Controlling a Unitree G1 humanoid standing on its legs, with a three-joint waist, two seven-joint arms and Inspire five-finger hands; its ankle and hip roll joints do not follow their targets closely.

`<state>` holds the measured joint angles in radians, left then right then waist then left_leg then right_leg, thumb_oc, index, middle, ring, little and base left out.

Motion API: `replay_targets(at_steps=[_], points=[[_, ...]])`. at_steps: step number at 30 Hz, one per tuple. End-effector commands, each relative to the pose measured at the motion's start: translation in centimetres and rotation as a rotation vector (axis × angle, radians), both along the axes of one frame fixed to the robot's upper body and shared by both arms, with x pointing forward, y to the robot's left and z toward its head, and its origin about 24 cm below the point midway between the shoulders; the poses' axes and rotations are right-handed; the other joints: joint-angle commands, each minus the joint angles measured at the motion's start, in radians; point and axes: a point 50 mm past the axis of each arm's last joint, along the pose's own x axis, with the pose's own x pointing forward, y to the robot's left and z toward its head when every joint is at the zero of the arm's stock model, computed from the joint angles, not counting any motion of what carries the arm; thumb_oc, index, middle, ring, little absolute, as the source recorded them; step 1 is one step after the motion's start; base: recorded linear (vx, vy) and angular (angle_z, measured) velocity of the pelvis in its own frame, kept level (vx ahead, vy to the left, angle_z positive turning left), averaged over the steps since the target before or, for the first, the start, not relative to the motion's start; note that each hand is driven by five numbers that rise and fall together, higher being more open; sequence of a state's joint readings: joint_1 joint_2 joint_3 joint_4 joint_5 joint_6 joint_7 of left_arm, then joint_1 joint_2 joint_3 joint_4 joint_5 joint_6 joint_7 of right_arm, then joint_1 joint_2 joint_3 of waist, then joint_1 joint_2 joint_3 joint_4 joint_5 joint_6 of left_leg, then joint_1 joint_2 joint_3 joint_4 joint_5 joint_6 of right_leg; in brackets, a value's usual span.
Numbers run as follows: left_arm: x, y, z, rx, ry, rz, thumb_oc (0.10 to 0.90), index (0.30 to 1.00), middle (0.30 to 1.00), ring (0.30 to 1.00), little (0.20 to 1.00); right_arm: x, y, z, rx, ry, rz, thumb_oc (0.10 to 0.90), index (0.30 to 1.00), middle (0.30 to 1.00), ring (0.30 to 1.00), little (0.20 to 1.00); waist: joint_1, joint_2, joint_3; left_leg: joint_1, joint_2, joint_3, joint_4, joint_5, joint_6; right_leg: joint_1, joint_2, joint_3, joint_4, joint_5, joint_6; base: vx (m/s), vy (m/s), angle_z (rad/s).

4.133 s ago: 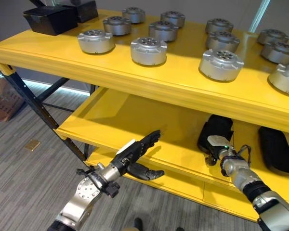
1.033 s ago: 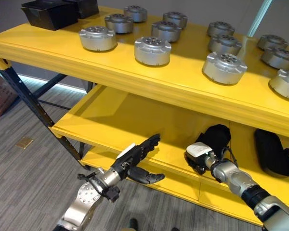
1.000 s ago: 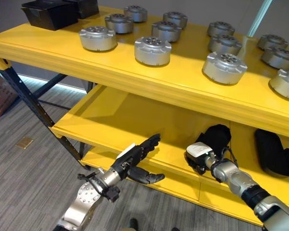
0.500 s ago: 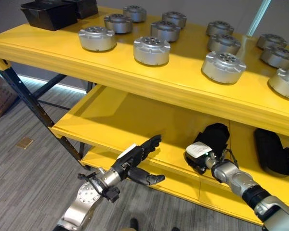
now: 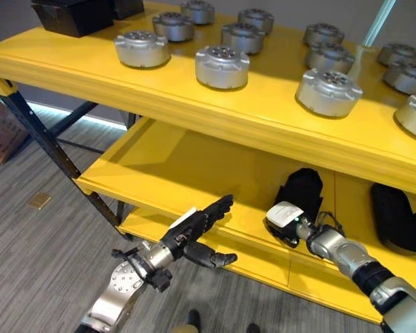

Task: Move parts from the plastic box to the shelf.

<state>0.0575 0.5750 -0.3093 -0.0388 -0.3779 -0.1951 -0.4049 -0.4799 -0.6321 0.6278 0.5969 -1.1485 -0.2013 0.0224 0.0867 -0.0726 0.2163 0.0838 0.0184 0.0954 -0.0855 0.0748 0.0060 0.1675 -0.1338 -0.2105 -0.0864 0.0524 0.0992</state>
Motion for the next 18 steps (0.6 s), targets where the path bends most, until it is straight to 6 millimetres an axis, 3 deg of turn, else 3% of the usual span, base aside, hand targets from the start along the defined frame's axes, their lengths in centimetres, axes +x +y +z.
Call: replay_targets(at_steps=[1, 11, 12, 13, 14, 18], points=[[1.4, -1.1, 5.0, -0.069, -0.245, -0.075, 0.9, 1.0, 1.0, 1.0, 1.0, 1.9, -4.2, 2.0, -0.239, -0.038, -0.067, 0.4, 0.3, 0.3, 0.3, 0.3, 0.042, 0.014, 0.017, -0.016, 0.067, 0.052, 0.097, -0.133, -0.012, -0.061, -0.015, -0.021, 0.089, -0.056, 0.033, -0.03, -0.065, 0.05], [1.3, -1.0, 5.2, -0.071, -0.25, -0.078, 0.9, 1.0, 1.0, 1.0, 1.0, 2.1, -6.6, 2.8, -0.238, -0.047, -0.171, 0.402, 0.303, 0.303, 0.303, 0.303, 0.046, 0.017, 0.028, -0.027, 0.079, 0.035, 0.106, -0.122, -0.022, -0.06, -0.001, -0.033, 0.102, -0.075, 0.013, -0.01, -0.042, 0.04], [1.2, -1.0, 5.2, -0.071, -0.25, -0.078, 0.9, 1.0, 1.0, 1.0, 1.0, 2.1, -6.8, 2.9, -0.233, -0.05, -0.184, 0.524, 0.473, 0.473, 0.473, 0.473, 0.046, 0.018, 0.028, -0.026, 0.08, 0.034, 0.106, -0.122, -0.023, -0.059, 0.0, -0.034, 0.102, -0.076, 0.012, 0.0, 0.0, 0.0], [1.2, -1.1, 5.2, -0.073, -0.248, -0.08, 0.9, 1.0, 1.0, 1.0, 1.0, 2.2, -7.3, 3.0, -0.245, -0.066, -0.197, 0.794, 0.852, 0.852, 0.852, 0.852, 0.046, 0.019, 0.028, -0.025, 0.082, 0.033, 0.107, -0.12, -0.025, -0.057, 0.001, -0.035, 0.104, -0.077, 0.01, 0.0, 0.0, 0.0], [1.2, -1.1, 5.2, -0.073, -0.248, -0.08, 0.9, 1.0, 1.0, 1.0, 1.0, 2.2, -7.3, 3.0, -0.245, -0.066, -0.197, 0.9, 1.0, 1.0, 1.0, 1.0, 0.046, 0.02, 0.028, -0.025, 0.082, 0.033, 0.107, -0.12, -0.025, -0.057, 0.001, -0.035, 0.104, -0.077, 0.01, -0.01, -0.032, -0.01], [1.1, -1.1, 5.2, -0.08, -0.25, -0.081, 0.9, 1.0, 1.0, 1.0, 1.0, 2.0, -8.3, 3.1, -0.257, -0.085, -0.246, 0.9, 1.0, 1.0, 1.0, 1.0, 0.039, 0.025, 0.027, -0.022, 0.085, 0.033, 0.108, -0.119, -0.028, -0.055, 0.003, -0.035, 0.104, -0.08, 0.007, 0.0, 0.0, 0.0]])
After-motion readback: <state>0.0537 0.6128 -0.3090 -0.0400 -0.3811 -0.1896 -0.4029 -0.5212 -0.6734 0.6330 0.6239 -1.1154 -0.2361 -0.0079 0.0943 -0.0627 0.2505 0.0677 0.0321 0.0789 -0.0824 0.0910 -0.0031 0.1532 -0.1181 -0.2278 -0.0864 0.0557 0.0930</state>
